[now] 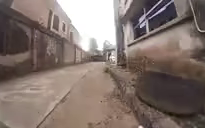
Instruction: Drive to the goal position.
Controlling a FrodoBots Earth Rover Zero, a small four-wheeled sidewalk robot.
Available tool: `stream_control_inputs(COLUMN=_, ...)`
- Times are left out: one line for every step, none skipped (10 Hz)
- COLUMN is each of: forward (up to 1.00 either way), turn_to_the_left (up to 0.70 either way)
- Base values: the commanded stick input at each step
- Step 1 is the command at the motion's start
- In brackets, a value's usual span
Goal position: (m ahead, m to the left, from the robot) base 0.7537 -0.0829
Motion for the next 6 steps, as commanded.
stream_control_inputs(forward=1.0, turn_to_the_left=0.0)
stream_control_inputs(forward=1.0, turn_to_the_left=0.0)
stream_control_inputs(forward=0.99, turn_to_the_left=0.0)
stream_control_inputs(forward=0.32, turn_to_the_left=0.0)
stream_control_inputs(forward=0.0, turn_to_the_left=0.0)
stream_control_inputs(forward=0.0, turn_to_the_left=0.0)
